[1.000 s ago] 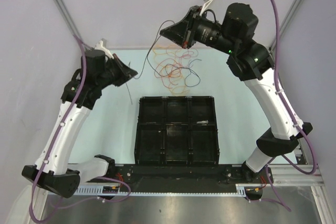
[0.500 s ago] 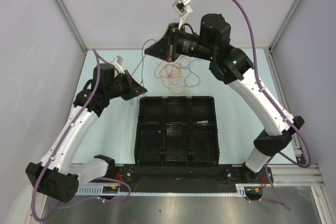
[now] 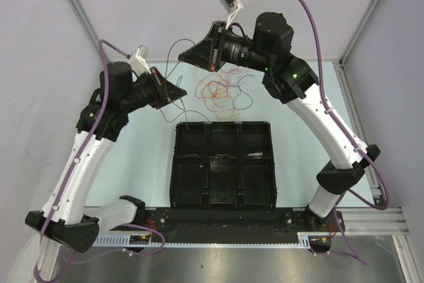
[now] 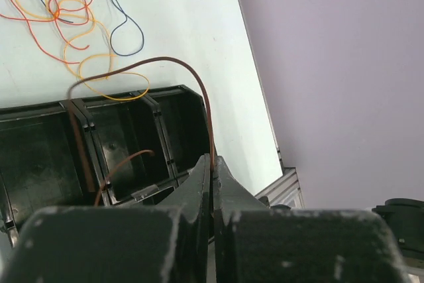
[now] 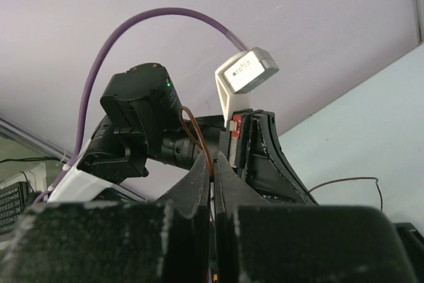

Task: Untangle the cables

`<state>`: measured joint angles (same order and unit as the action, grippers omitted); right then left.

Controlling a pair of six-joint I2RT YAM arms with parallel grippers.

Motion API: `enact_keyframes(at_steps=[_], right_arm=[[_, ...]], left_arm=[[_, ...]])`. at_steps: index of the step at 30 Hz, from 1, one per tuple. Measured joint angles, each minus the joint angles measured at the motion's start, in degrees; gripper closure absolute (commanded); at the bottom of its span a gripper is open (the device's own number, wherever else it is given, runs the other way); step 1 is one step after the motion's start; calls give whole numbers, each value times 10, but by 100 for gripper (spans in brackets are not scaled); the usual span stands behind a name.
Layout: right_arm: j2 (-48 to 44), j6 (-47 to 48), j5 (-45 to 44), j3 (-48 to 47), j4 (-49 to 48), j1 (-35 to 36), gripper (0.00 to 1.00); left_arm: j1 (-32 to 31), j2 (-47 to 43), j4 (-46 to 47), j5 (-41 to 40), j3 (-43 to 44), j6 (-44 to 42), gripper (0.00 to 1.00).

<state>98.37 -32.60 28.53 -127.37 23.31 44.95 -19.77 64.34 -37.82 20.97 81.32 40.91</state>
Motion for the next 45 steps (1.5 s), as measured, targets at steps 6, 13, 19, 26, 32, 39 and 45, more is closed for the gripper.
enact_keyframes(at_steps=[6,13,19,26,32,39,45], right_arm=[[0,0,3,2,-10,-1,100],[-6,0,9,54,-15,-7,100],[-6,1,10,94,-15,-8,100],[-15,1,10,126,-23,-14,100],[-17,3,8,136,-21,-16,100],[-18,9,-1,139,18,-27,100],[-22,18,-12,160,50,-38,100]], left_arm=[[0,-4,1,1,-33,-4,100],[0,0,16,21,-129,1,100],[0,11,35,25,-134,1,100],[0,30,37,28,-146,-6,99],[0,49,38,30,-159,-19,65],[0,62,12,7,-159,-43,33],[0,64,-21,-33,-153,-56,27]])
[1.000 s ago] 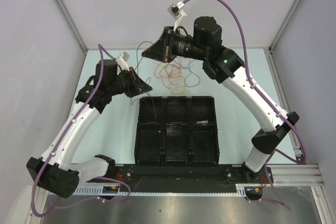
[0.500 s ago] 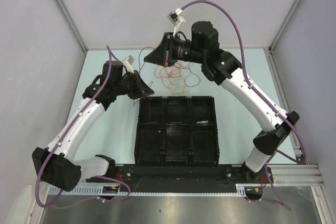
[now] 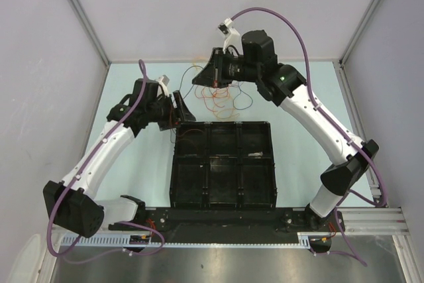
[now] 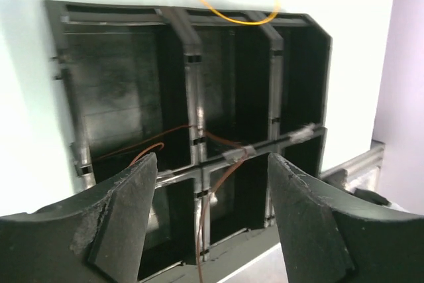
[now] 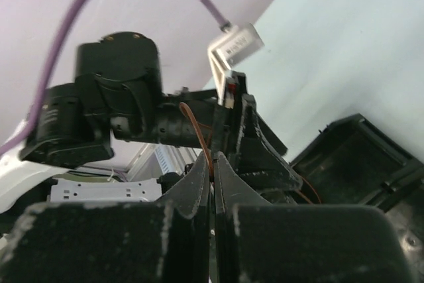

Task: Untangle the cables

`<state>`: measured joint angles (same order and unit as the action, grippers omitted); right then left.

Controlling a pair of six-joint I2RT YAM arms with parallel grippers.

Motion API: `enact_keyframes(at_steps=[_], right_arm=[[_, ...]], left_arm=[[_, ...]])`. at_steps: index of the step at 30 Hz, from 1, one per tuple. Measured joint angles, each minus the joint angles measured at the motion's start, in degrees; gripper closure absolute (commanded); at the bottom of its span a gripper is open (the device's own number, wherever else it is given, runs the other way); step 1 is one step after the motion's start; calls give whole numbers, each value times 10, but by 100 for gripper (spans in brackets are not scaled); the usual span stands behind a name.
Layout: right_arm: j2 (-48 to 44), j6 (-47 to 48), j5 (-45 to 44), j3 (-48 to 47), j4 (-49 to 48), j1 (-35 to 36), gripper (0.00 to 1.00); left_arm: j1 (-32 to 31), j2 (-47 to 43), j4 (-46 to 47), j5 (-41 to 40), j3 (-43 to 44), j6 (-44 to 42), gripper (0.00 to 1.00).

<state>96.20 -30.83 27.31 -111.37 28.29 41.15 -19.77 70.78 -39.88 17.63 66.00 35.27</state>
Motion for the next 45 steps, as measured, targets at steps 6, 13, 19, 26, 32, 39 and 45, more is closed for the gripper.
enact_keyframes(at_steps=[6,13,19,26,32,39,45], right_arm=[[-1,4,-19,19,35,-2,100],[-1,10,-56,19,74,-4,100],[13,25,-104,19,123,-6,100],[43,37,-145,19,161,-5,100],[62,47,-174,19,186,-5,100],[72,65,-195,14,213,1,100],[95,78,-226,-1,245,12,100]], left_arm=[[0,11,-45,-64,27,-11,27],[0,14,-82,-117,46,-15,28],[0,15,-91,-130,46,-23,32],[0,23,-91,-136,46,-28,33],[0,39,-102,-195,45,-43,29],[-6,101,-125,-286,48,-63,26],[-17,145,-155,-361,62,-69,20]])
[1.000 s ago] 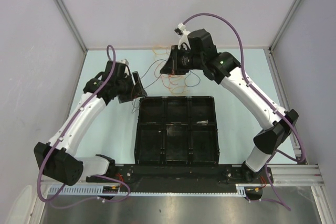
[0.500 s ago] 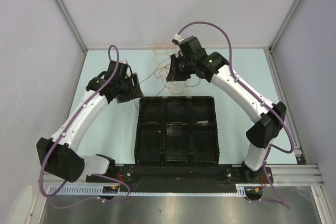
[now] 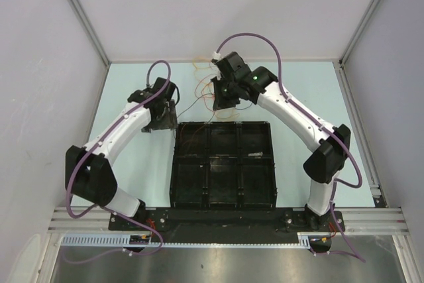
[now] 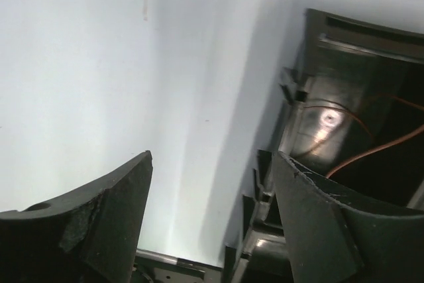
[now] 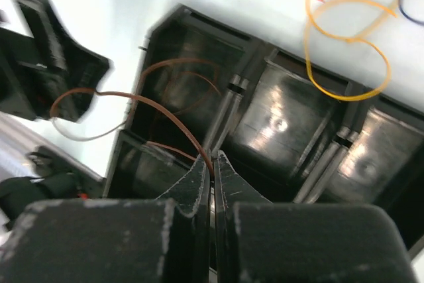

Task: Untangle the cables

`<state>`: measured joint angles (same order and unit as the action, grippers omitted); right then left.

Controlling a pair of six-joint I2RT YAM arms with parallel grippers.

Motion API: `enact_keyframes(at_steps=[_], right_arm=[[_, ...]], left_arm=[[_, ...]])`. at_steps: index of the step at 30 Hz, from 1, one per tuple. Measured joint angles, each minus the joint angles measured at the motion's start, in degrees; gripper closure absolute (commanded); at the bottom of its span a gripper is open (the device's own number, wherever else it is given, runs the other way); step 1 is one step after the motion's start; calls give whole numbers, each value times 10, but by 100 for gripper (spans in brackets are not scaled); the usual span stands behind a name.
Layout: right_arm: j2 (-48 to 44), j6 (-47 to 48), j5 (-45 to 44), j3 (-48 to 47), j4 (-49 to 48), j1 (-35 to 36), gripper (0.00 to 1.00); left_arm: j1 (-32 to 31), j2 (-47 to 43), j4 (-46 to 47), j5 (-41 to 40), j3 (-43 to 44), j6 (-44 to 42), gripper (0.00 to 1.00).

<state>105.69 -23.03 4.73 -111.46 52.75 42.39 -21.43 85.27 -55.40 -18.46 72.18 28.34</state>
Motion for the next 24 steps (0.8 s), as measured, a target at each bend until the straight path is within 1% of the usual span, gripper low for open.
enact_keyframes(at_steps=[6,10,15,16,17,20,24], right_arm=[[43,14,-39,-28,51,11,100],[64,23,-51,-35,76,22,100],[111,24,-78,-99,119,46,100],[123,23,-89,-116,131,51,100],[128,23,-94,-122,136,53,100],[127,23,-104,-120,149,52,100],[78,32,-85,-61,112,49,100]], left_arm=[[5,20,-27,-42,14,1,16],[21,22,-38,-58,21,1,12],[48,22,-45,-64,21,1,9],[55,22,-47,-66,21,1,5],[59,22,-48,-69,21,1,4],[69,21,-52,-82,21,0,0],[72,21,-49,-82,20,0,0]])
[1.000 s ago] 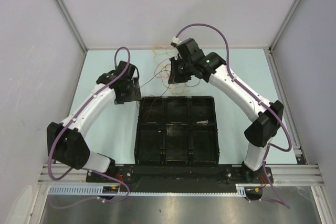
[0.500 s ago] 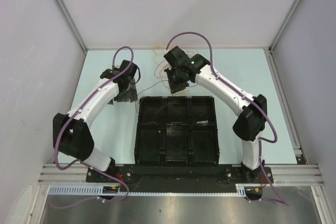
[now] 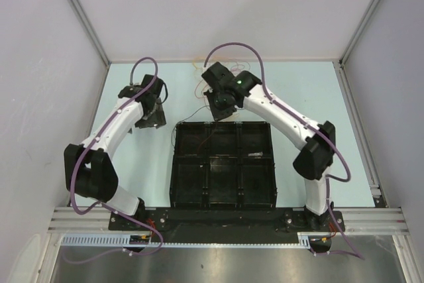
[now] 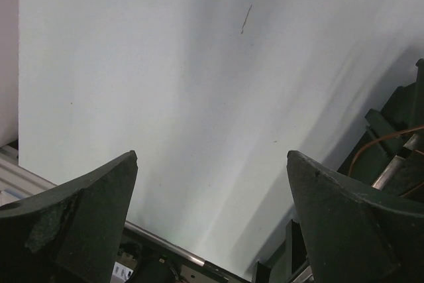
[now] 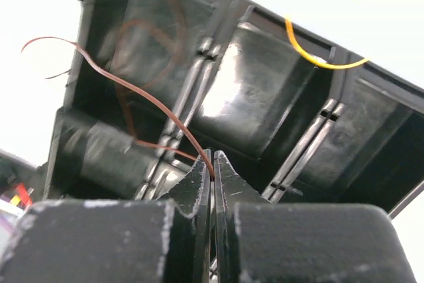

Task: Untangle the cables

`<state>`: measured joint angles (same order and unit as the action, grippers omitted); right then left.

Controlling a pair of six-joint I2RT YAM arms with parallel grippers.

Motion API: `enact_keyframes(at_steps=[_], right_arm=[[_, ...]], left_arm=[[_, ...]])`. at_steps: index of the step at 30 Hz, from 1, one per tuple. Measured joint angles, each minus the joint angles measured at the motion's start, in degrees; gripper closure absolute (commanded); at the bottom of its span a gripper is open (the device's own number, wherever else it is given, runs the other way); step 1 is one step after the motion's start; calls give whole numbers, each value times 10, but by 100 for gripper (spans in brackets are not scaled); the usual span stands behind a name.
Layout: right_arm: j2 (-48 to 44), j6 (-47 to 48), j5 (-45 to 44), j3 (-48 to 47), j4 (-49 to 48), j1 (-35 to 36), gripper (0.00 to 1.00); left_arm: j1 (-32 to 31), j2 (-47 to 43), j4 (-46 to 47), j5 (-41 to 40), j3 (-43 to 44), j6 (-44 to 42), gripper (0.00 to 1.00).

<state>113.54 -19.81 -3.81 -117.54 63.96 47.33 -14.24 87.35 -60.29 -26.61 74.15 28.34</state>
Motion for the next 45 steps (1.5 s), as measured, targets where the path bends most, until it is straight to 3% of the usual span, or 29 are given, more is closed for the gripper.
enact_keyframes(at_steps=[6,12,24,34,45], right_arm=[[-84,17,51,23,-43,17,100],[-20,8,-5,-71,6,30,100],[13,-52,-104,-76,112,19,100],[-33,-63,-103,-32,116,1,100],[-111,-74,-92,16,113,-24,100]], left_arm=[[0,16,7,-2,14,1,3],[0,-1,37,32,41,1,7],[-30,-27,82,117,22,-7,10],[-55,-26,117,195,-2,-19,17],[-77,-26,151,332,-21,-45,22]])
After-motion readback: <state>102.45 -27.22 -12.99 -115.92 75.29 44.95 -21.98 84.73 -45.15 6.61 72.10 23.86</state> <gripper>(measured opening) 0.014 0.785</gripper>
